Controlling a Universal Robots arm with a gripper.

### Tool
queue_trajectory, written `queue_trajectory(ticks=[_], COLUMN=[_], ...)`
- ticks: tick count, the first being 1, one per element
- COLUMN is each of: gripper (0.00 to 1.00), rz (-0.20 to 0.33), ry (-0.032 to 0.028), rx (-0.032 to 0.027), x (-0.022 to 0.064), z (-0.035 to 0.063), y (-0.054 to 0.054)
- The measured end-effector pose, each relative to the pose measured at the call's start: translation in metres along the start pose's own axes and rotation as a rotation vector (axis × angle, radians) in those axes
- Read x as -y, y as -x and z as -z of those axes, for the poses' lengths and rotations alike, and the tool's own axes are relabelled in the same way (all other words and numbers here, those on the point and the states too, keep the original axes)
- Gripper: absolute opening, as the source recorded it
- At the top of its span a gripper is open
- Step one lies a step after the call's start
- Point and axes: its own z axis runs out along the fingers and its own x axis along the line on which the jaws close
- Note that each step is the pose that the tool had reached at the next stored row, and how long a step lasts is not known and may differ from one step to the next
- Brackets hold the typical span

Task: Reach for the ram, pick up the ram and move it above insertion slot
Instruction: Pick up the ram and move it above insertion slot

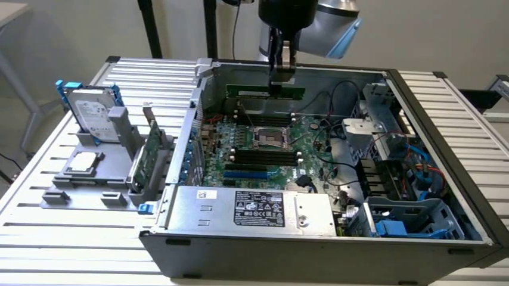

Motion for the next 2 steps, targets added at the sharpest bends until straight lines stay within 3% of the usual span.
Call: queue_trajectory(ticks=[2], gripper=[0.13], rz=[0.0], ry=[0.0], rx=[0.0], x=[0.0], z=[0.0], y=[0.0])
